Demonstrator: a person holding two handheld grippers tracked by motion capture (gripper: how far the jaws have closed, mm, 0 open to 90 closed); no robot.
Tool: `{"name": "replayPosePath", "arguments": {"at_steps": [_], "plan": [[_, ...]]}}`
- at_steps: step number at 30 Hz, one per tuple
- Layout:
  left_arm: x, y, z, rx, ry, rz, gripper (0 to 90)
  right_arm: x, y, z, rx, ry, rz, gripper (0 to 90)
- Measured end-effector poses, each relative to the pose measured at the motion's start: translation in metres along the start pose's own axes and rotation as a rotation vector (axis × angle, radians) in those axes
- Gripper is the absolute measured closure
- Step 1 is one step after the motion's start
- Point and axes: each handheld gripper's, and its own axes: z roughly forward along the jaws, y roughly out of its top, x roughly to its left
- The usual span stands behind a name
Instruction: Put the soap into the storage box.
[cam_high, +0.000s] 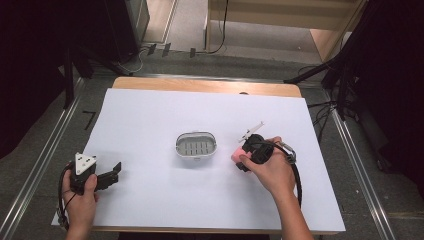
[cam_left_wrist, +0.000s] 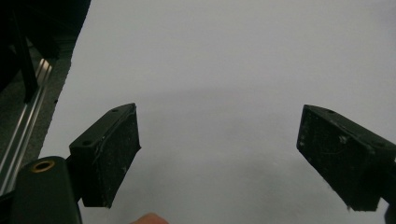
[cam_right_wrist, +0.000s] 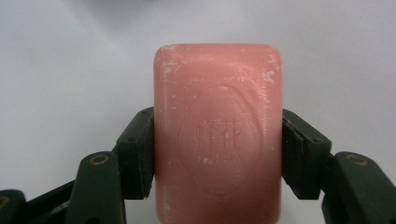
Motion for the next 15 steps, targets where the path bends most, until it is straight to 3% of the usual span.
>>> {"name": "replayPosePath", "arguments": {"at_steps": [7,13,15], "plan": [[0.0,-0.001,-0.001,-0.012,0.012,-0.005,13.8,0.005,0.009,-0.009,-0.045,0.048,-0.059,39.1],[0.0,-0.001,-0.001,-0.015,0.013,-0.006,13.9,0.008,0.019,-0.016,-0.06,0.078,-0.156,39.2],[0.0,-0.001,-0.001,-0.014,0.013,-0.004,13.9,0.008,0.021,-0.017,-0.068,0.085,-0.161,39.2]]}}
